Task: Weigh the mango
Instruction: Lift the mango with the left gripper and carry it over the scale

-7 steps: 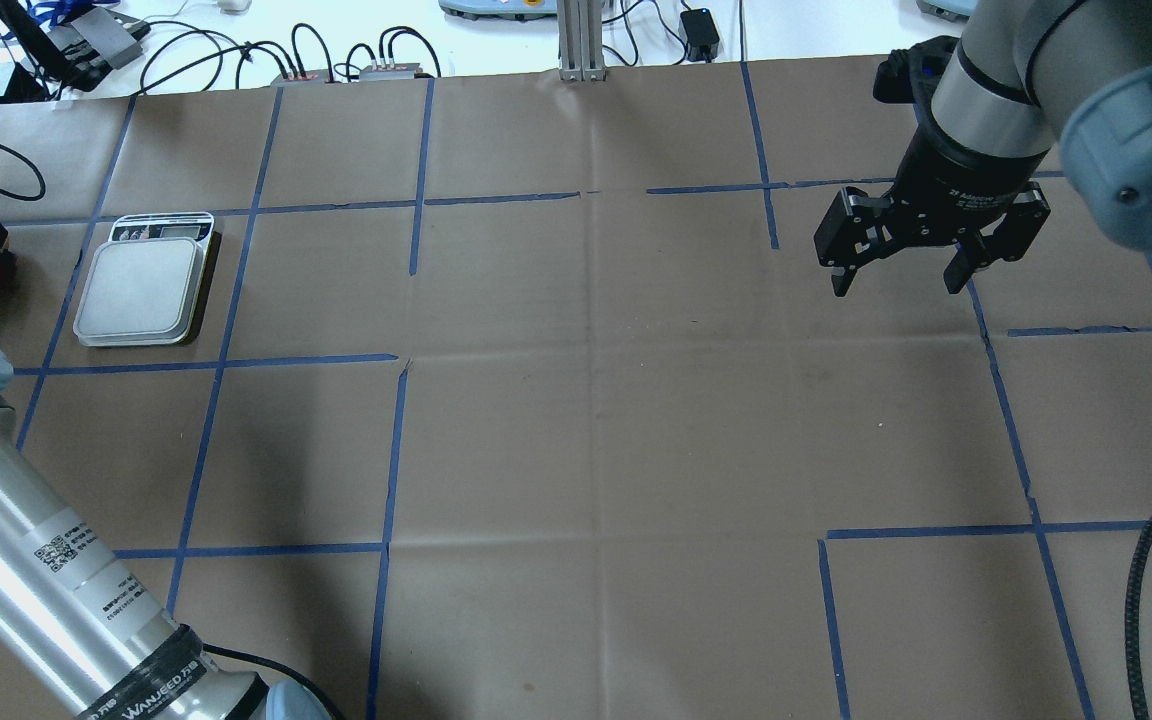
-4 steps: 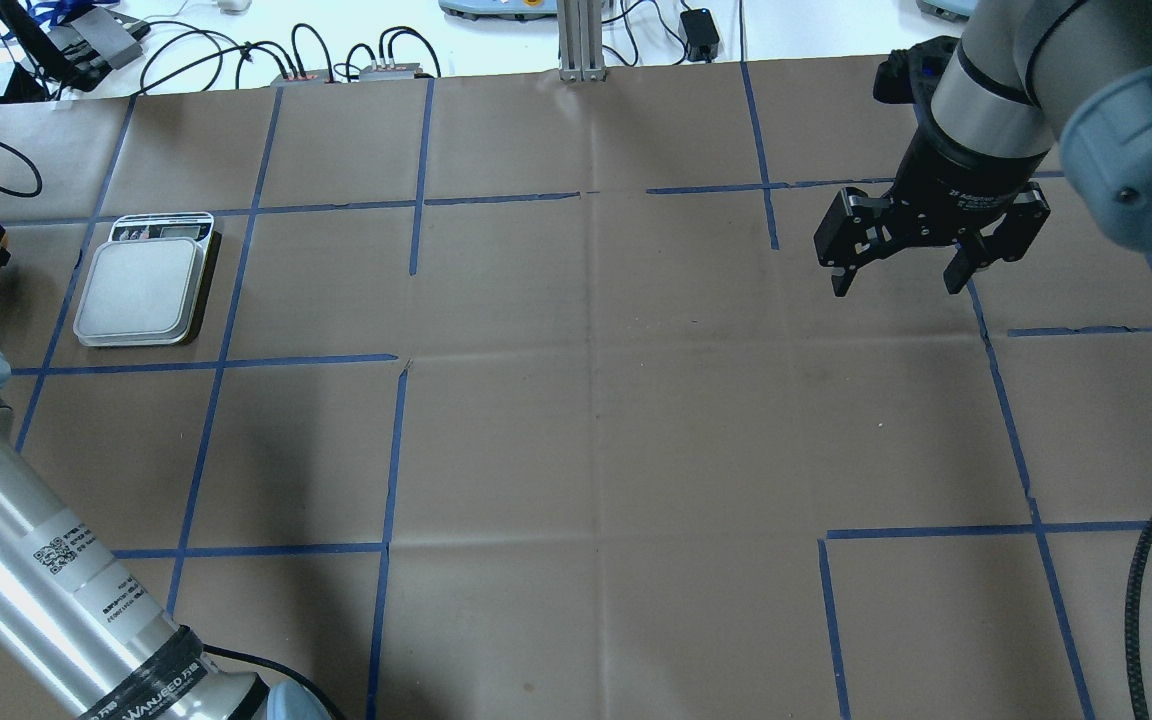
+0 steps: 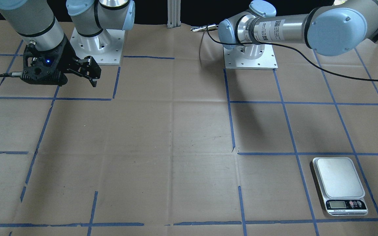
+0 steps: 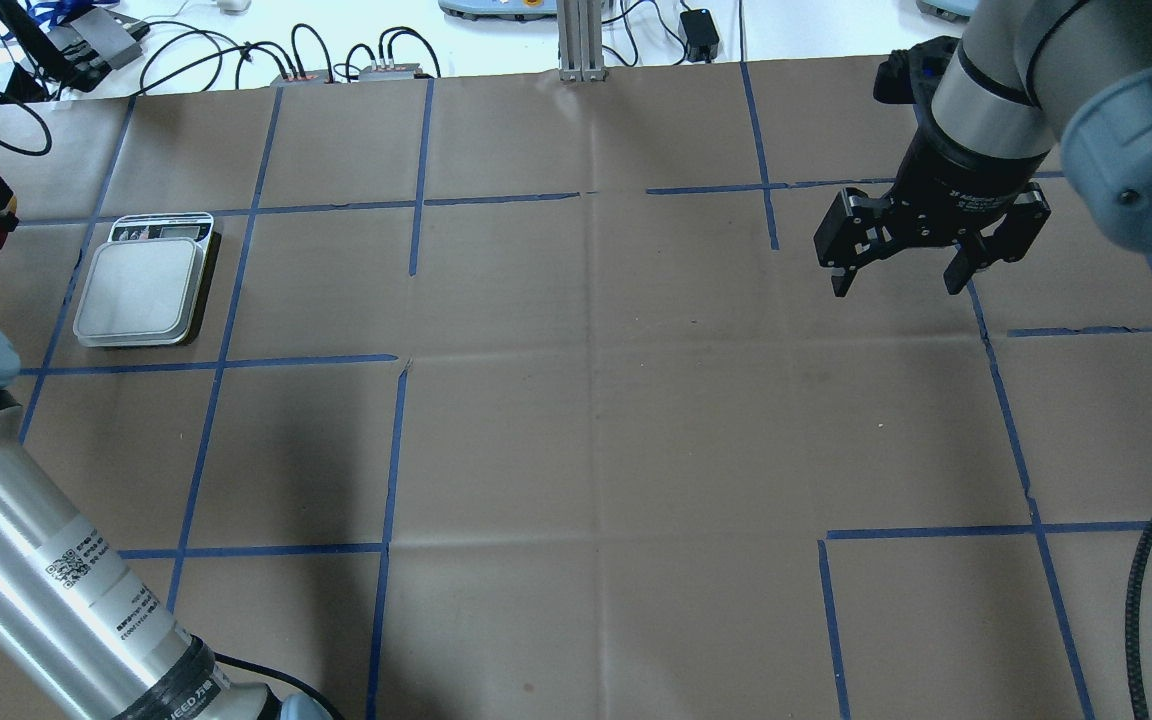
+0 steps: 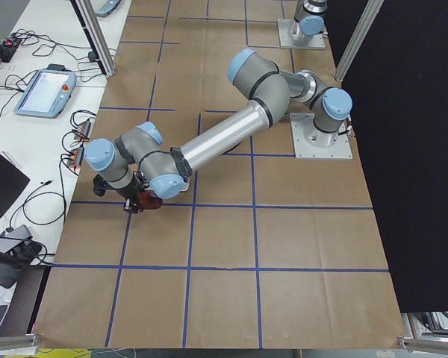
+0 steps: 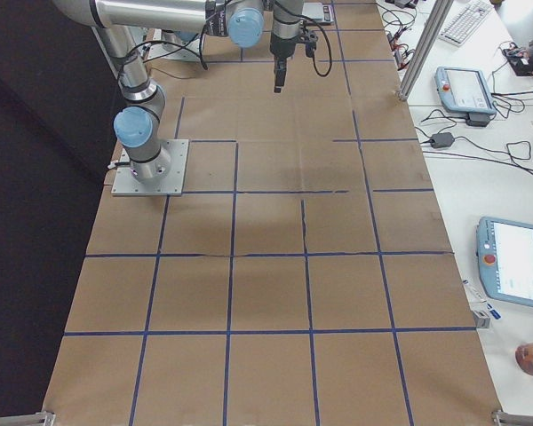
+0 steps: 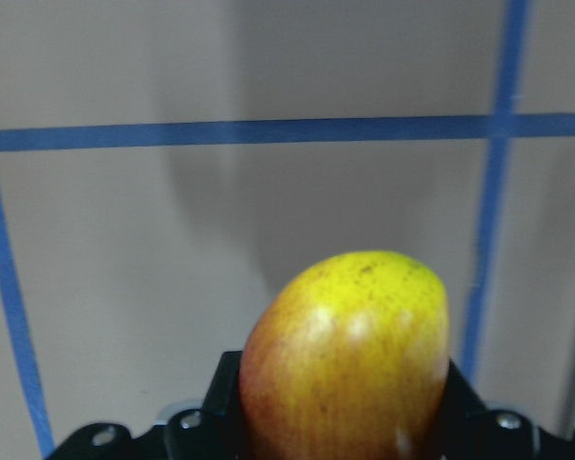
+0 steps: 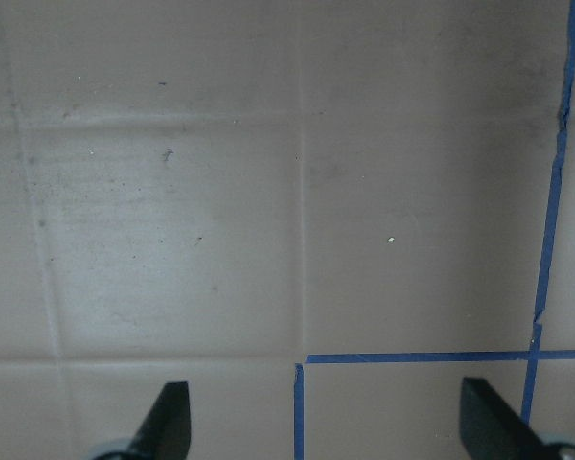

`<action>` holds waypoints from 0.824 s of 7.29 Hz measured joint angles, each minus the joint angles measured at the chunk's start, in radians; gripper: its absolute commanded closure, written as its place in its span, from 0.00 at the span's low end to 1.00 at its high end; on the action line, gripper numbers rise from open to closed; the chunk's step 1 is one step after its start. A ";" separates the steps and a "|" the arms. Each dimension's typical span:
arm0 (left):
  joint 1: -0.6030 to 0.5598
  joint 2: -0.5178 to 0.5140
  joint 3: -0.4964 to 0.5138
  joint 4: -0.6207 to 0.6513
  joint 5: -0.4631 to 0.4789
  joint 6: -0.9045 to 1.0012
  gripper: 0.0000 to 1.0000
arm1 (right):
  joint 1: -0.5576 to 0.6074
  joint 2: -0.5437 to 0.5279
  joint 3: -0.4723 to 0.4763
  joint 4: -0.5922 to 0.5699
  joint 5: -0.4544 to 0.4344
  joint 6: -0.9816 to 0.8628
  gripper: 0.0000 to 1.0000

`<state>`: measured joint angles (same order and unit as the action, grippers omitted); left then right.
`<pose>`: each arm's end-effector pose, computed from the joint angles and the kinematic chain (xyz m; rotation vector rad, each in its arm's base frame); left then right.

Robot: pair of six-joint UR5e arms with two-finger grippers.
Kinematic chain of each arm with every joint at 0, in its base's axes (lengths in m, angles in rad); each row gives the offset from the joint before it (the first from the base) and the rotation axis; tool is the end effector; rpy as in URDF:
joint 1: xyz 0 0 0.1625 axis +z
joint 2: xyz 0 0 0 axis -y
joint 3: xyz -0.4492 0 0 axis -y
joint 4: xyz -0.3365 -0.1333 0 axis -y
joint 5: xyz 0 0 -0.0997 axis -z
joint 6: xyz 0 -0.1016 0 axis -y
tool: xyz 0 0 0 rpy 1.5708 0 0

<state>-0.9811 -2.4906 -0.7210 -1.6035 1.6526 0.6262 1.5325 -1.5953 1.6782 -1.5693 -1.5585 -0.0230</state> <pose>0.3309 -0.7193 0.3002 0.0636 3.1258 0.2050 0.1186 -0.4200 0.4741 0.0247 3.1239 0.1312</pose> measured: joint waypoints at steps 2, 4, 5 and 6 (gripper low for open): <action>-0.050 0.056 -0.087 -0.036 -0.008 -0.077 0.71 | 0.000 0.000 0.000 0.000 0.000 0.000 0.00; -0.089 0.149 -0.275 0.024 -0.009 -0.154 0.69 | 0.000 0.000 0.000 0.000 0.000 0.000 0.00; -0.104 0.195 -0.389 0.115 -0.008 -0.175 0.67 | 0.000 0.000 0.000 0.000 0.000 0.000 0.00; -0.109 0.231 -0.487 0.225 -0.005 -0.181 0.66 | 0.000 0.000 0.000 0.000 0.000 0.000 0.00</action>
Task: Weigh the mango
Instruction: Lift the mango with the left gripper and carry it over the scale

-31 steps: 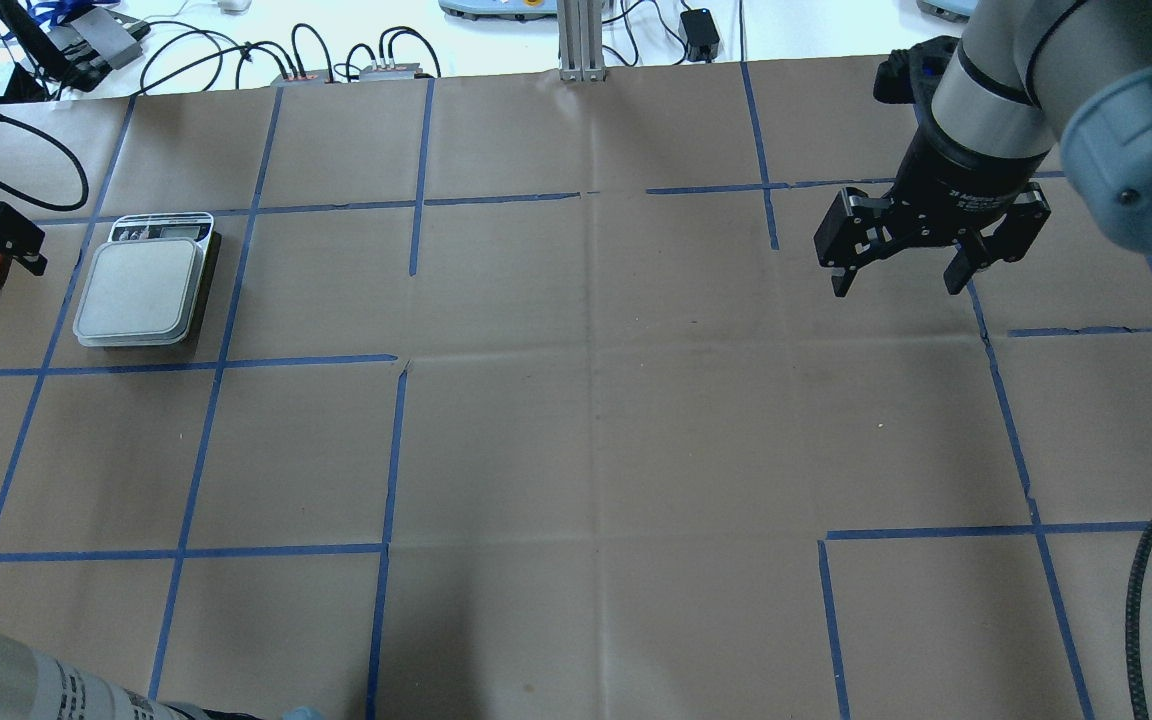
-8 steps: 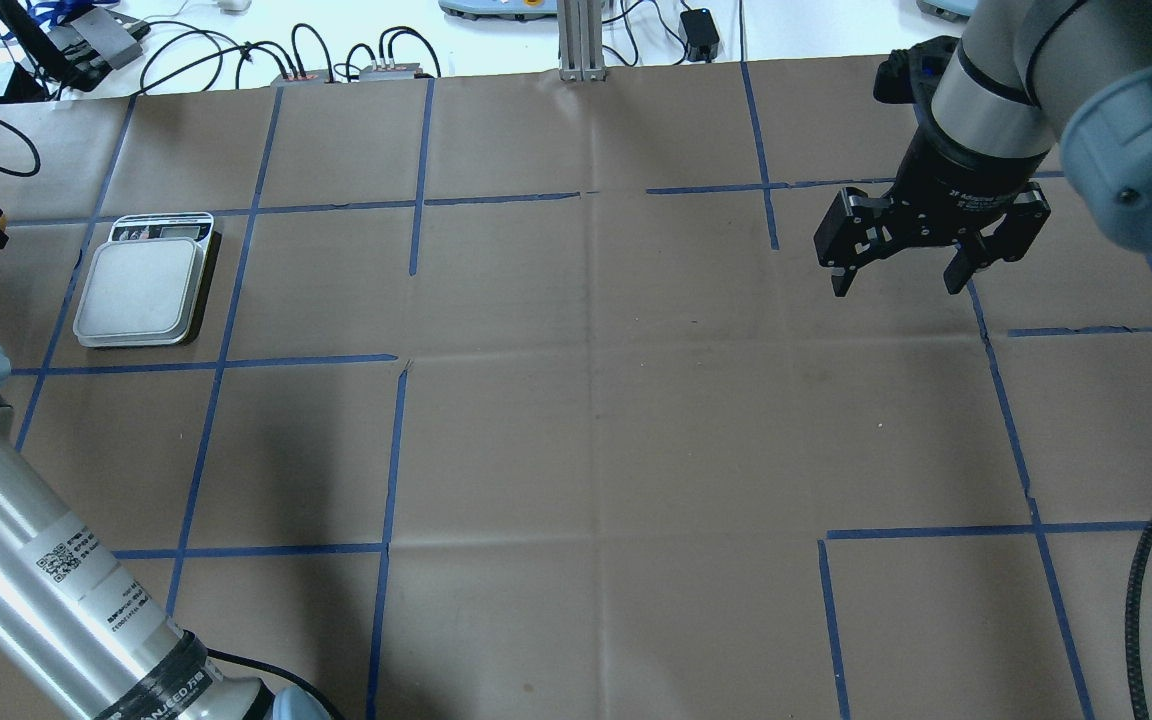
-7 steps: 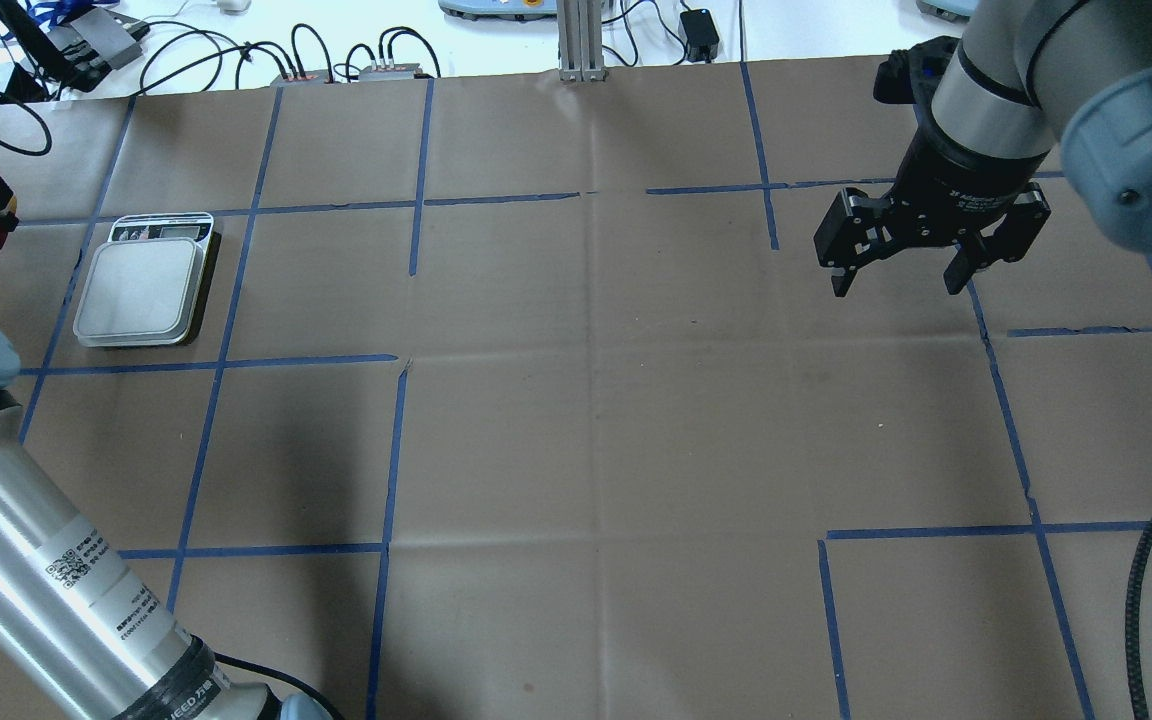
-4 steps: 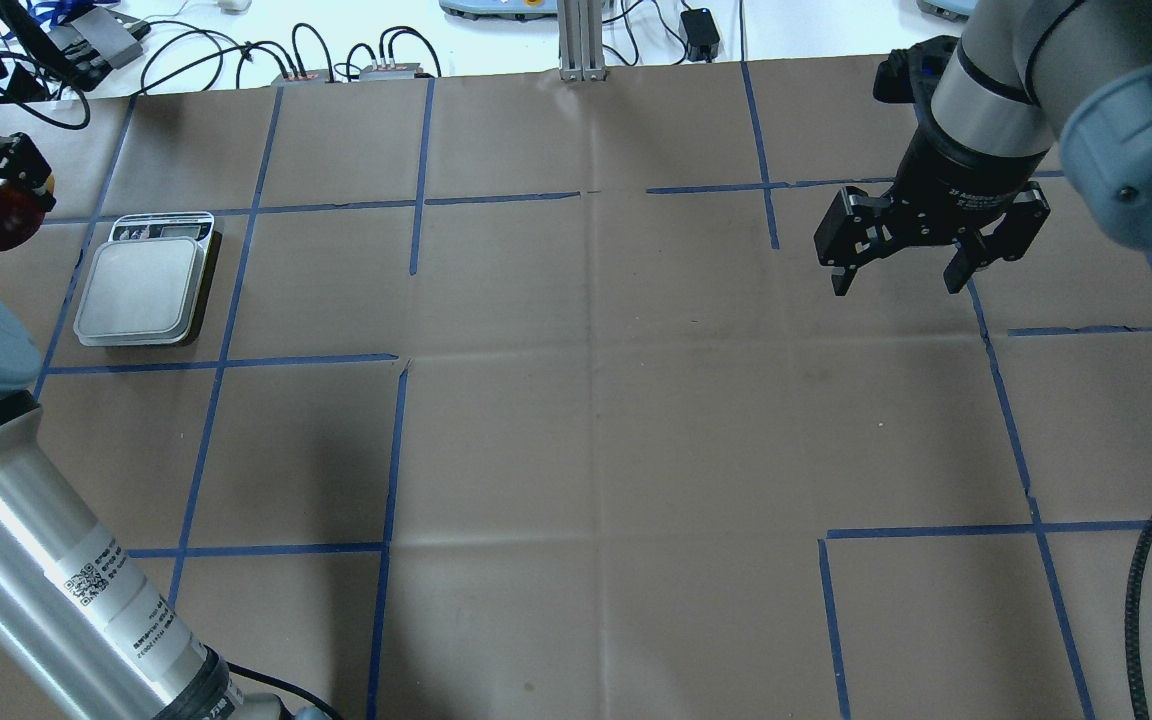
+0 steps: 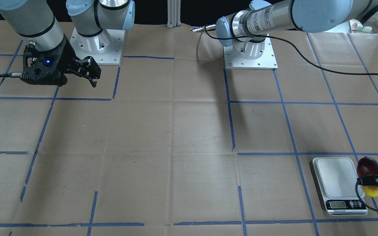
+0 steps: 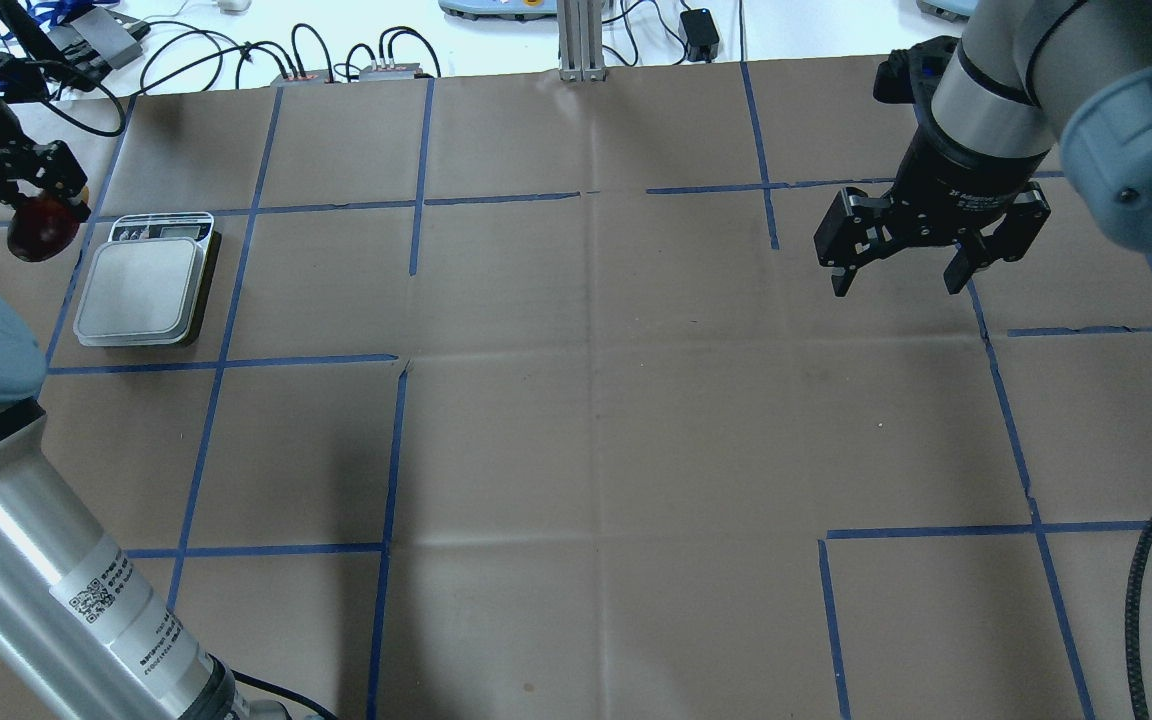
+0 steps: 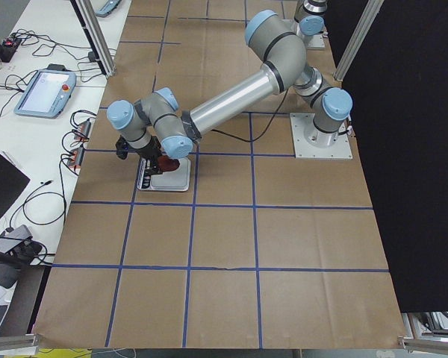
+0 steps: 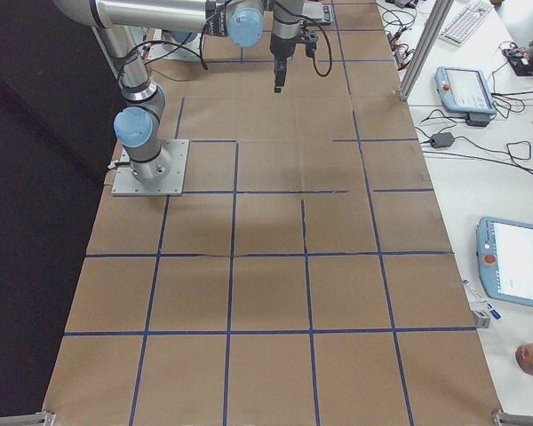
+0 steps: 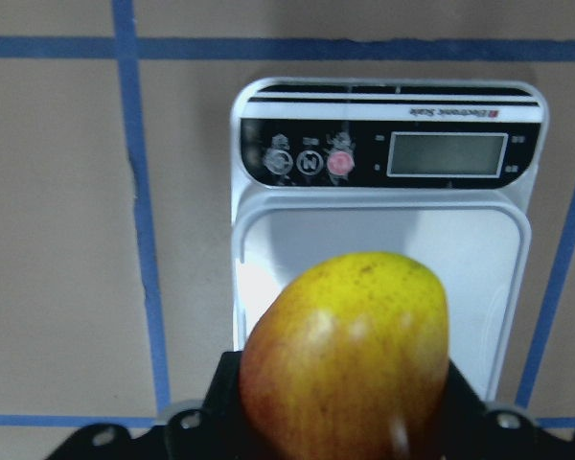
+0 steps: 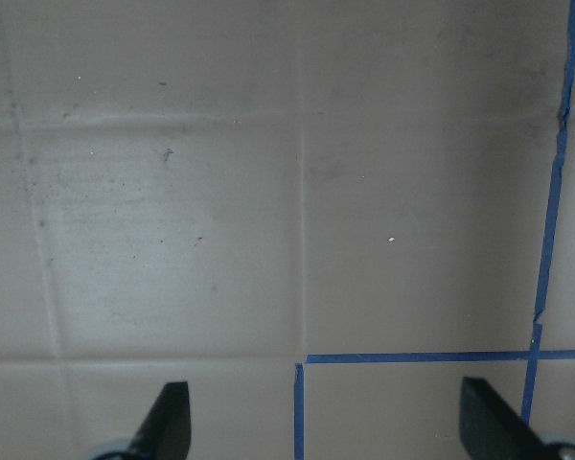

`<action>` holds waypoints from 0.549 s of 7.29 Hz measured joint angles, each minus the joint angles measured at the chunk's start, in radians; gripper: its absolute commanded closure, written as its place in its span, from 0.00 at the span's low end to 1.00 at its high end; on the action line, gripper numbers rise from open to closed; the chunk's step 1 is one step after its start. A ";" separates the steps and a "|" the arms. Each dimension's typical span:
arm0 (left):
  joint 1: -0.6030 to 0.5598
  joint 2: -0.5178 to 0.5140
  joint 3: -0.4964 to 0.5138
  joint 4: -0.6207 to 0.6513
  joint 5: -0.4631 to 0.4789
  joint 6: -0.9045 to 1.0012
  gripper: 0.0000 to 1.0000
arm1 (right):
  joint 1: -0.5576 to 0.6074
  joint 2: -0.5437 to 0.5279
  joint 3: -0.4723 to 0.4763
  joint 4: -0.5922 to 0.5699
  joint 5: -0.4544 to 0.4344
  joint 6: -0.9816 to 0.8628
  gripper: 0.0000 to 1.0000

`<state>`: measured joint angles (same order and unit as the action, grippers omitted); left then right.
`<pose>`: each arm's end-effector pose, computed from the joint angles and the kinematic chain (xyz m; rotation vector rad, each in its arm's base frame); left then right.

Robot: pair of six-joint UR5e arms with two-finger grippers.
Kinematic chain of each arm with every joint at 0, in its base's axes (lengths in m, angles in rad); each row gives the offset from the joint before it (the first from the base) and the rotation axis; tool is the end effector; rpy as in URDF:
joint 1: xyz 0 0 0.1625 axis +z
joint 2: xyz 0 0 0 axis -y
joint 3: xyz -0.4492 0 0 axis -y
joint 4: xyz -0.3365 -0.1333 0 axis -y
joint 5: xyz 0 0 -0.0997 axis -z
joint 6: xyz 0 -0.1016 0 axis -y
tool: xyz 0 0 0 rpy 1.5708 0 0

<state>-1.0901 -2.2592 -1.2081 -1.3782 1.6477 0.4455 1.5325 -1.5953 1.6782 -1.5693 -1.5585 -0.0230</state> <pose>0.2076 -0.6694 0.2881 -0.0470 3.1228 0.2399 0.1186 -0.4200 0.4741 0.0247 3.1239 0.1312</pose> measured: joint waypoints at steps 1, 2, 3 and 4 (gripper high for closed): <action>0.002 0.017 -0.054 0.072 0.001 0.003 0.64 | 0.000 0.000 0.000 0.000 0.000 0.000 0.00; 0.006 0.015 -0.076 0.119 -0.001 0.009 0.62 | 0.000 0.000 0.000 0.000 0.000 0.000 0.00; 0.008 0.007 -0.086 0.153 -0.005 0.011 0.62 | 0.000 0.000 0.000 0.000 0.000 0.000 0.00; 0.007 0.001 -0.094 0.172 -0.008 0.010 0.59 | 0.000 0.000 0.000 0.000 0.000 0.000 0.00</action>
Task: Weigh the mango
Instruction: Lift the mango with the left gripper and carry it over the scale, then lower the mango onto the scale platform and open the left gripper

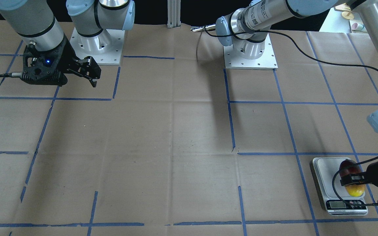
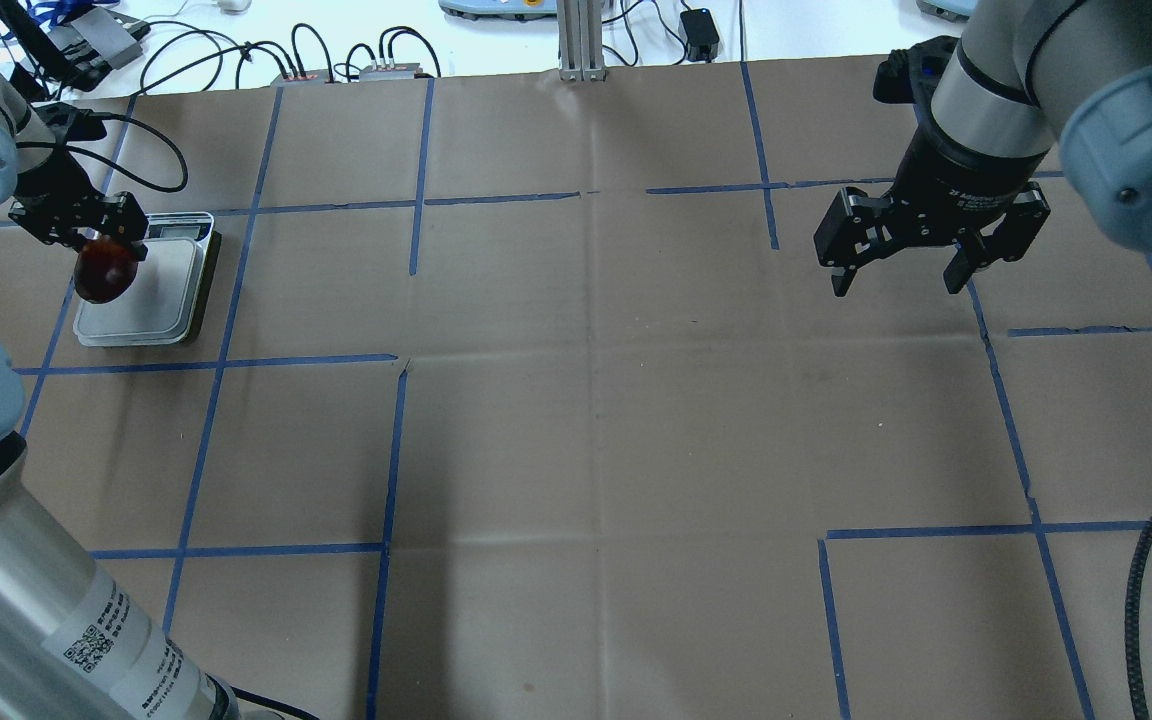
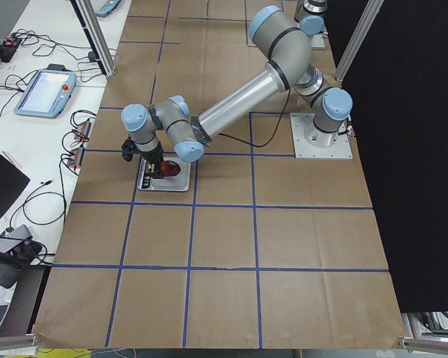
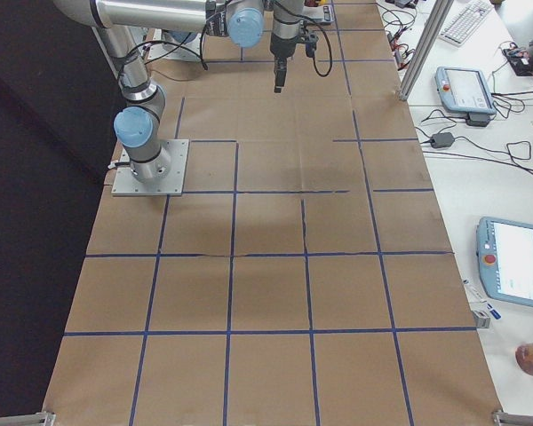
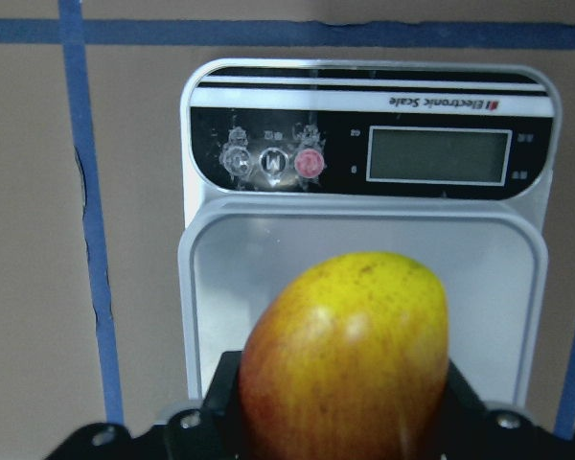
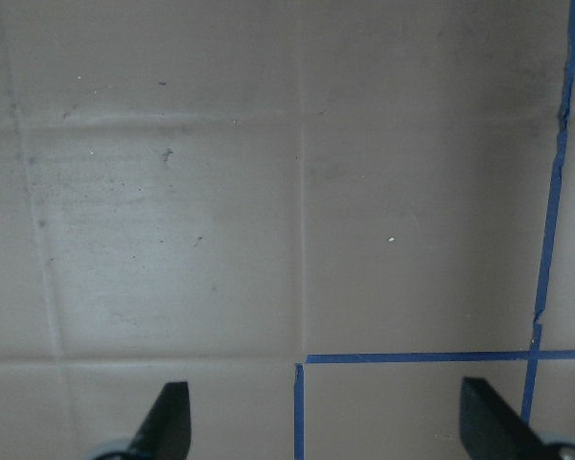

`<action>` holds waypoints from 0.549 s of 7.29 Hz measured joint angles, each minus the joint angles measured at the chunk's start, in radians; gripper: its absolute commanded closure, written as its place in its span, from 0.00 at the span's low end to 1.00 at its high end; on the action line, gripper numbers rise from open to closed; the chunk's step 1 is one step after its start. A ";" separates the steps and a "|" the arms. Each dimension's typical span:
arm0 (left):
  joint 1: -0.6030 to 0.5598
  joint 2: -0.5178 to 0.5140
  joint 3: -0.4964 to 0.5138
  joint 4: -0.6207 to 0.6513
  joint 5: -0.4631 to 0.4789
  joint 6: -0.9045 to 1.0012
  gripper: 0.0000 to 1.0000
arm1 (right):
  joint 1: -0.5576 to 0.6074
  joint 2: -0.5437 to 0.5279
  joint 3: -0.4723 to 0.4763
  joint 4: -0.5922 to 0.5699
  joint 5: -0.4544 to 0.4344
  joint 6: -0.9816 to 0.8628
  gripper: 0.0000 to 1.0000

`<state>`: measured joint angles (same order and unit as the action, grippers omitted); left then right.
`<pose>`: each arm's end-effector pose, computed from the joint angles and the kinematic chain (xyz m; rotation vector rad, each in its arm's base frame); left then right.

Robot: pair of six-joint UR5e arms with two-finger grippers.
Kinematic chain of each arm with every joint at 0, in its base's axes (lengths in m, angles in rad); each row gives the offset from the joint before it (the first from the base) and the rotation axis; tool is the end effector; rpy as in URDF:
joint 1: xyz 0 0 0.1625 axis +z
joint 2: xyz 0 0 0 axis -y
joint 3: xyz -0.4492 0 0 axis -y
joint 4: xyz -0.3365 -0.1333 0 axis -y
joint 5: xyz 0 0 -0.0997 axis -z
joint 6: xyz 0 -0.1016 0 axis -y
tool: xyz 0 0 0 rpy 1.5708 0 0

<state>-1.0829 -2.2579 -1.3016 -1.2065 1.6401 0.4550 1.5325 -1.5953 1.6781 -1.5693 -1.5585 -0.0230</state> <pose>0.2103 -0.6657 0.2666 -0.0481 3.1014 0.1229 0.1186 -0.4200 0.4741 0.0247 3.1239 0.1311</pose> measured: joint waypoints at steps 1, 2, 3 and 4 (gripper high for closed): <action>-0.001 -0.003 -0.006 0.007 -0.001 -0.003 0.50 | 0.000 0.000 0.000 0.000 0.000 0.000 0.00; -0.003 -0.005 -0.010 0.010 -0.002 -0.006 0.35 | 0.000 0.000 0.000 0.000 0.000 0.000 0.00; -0.004 -0.005 -0.012 0.011 -0.002 -0.007 0.20 | 0.000 0.000 0.000 0.000 0.000 0.000 0.00; -0.005 -0.006 -0.014 0.011 -0.002 -0.008 0.12 | 0.000 0.000 0.000 0.000 0.000 0.000 0.00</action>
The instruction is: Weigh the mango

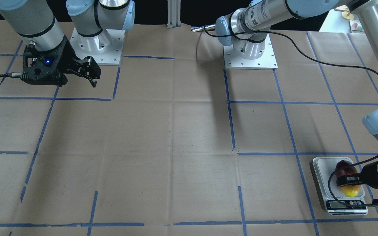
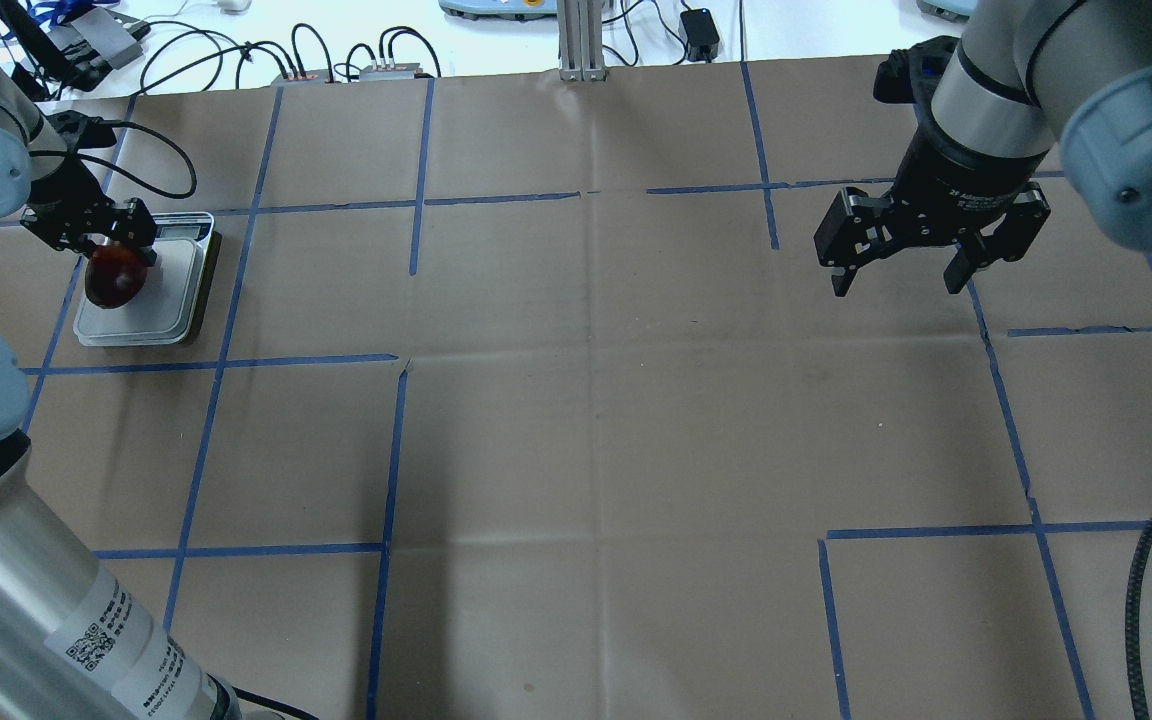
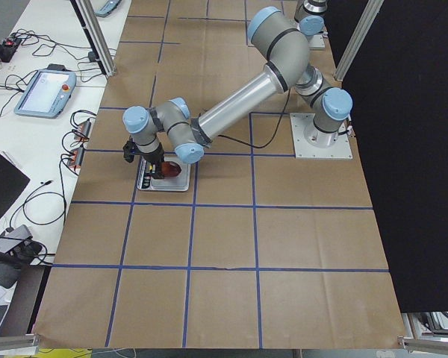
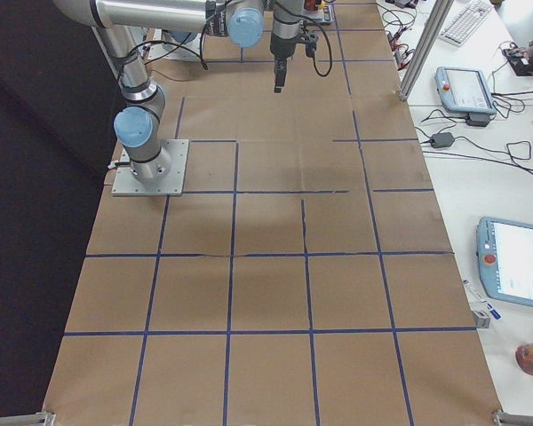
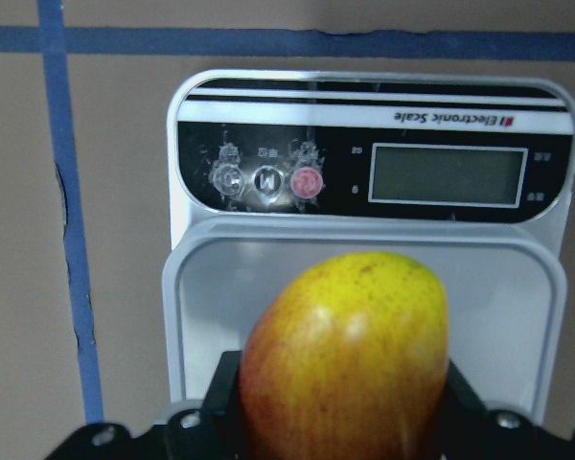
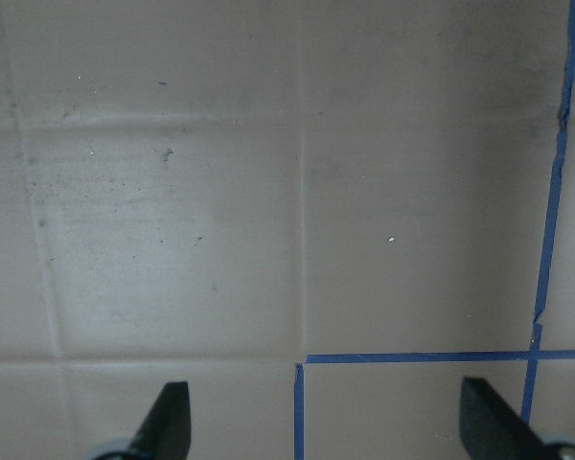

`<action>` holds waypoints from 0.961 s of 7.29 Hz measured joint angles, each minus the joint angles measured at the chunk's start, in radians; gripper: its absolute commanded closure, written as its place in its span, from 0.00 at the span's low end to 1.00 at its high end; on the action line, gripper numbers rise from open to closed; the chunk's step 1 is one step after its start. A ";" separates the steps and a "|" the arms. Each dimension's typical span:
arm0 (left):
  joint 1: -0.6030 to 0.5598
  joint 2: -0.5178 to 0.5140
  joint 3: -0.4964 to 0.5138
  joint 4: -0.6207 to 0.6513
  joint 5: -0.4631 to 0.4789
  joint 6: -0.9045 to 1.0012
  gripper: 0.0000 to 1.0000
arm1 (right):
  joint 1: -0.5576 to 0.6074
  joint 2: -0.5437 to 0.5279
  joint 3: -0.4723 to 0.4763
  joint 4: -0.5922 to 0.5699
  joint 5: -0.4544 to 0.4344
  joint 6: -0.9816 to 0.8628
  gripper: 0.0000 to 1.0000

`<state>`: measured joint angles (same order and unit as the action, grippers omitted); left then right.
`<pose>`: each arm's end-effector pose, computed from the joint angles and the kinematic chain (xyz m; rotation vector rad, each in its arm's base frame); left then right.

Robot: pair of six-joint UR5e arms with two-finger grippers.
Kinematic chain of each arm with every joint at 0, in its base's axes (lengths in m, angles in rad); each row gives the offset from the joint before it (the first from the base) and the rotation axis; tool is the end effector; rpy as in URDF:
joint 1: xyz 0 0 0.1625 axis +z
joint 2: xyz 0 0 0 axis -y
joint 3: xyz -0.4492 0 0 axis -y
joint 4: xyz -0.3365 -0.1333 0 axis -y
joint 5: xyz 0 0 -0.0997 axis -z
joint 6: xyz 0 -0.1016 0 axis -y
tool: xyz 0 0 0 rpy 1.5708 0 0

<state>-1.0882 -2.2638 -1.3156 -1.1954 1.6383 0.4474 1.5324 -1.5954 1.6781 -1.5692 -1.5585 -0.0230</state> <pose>0.2059 -0.6654 0.2580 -0.0514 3.1060 0.1337 0.1185 -0.4200 0.4741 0.0249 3.1239 0.1311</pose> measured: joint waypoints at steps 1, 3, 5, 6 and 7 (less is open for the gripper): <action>0.000 0.000 -0.001 -0.002 0.000 -0.001 0.00 | 0.000 0.000 0.000 0.000 0.000 0.000 0.00; -0.005 0.014 -0.002 -0.014 0.002 -0.007 0.00 | 0.000 0.000 0.000 0.000 0.000 0.000 0.00; -0.022 0.071 -0.011 -0.035 0.003 -0.012 0.00 | 0.000 0.000 0.000 0.000 0.000 0.000 0.00; -0.051 0.136 -0.040 -0.048 0.004 -0.015 0.00 | 0.000 0.000 0.000 0.000 0.000 0.000 0.00; -0.089 0.216 -0.092 -0.054 0.005 -0.037 0.00 | 0.000 0.000 0.000 0.000 0.000 0.000 0.00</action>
<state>-1.1768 -2.0481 -1.4080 -1.2493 1.6433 0.4105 1.5325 -1.5954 1.6782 -1.5693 -1.5585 -0.0230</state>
